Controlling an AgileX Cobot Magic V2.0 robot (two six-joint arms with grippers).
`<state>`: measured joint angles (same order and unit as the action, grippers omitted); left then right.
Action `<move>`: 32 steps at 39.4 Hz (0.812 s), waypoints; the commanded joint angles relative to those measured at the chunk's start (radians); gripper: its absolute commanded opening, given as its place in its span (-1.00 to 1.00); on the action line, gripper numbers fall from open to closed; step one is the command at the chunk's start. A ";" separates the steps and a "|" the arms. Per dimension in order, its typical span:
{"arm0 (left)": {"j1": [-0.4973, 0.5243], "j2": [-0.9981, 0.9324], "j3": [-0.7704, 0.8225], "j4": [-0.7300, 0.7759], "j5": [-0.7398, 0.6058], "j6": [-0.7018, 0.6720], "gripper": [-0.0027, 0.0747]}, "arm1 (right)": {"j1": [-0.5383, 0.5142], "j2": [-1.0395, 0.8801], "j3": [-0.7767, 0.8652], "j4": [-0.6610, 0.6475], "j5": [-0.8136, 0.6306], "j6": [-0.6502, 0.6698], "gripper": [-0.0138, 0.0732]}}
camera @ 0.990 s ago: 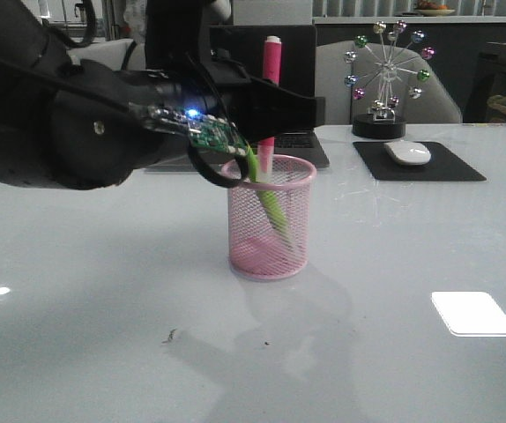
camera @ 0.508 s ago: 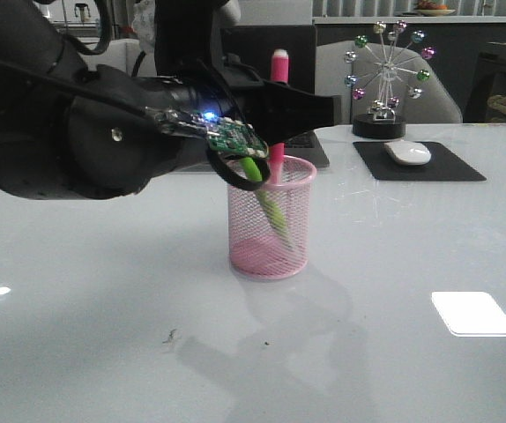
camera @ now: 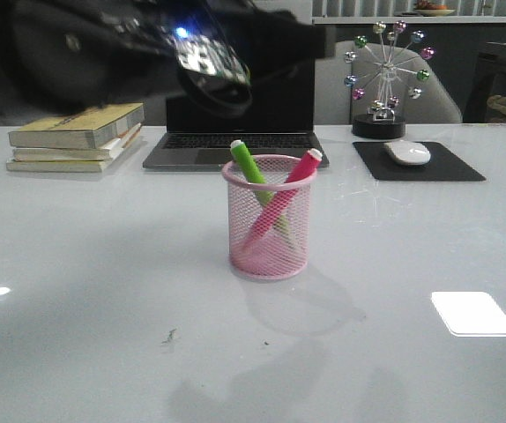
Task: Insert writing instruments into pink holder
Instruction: 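Raise the left gripper away from the holder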
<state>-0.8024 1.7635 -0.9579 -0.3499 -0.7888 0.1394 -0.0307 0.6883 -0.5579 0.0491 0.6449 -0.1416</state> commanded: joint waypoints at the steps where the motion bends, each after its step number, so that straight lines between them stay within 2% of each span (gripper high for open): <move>1: 0.047 -0.122 -0.023 0.004 -0.017 0.059 0.03 | -0.008 -0.004 -0.029 -0.012 -0.060 -0.012 0.44; 9: 0.179 -0.296 -0.023 0.004 0.111 0.063 0.03 | -0.008 -0.004 -0.029 -0.012 -0.060 -0.012 0.44; 19: 0.335 -0.490 -0.014 0.004 0.341 0.219 0.03 | -0.008 -0.004 -0.029 -0.012 -0.069 -0.012 0.44; 32: 0.498 -0.750 0.086 0.006 0.508 0.220 0.03 | -0.008 -0.004 -0.029 -0.012 -0.076 -0.012 0.44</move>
<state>-0.3347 1.0896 -0.8758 -0.3520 -0.2555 0.3573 -0.0307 0.6883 -0.5579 0.0491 0.6449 -0.1416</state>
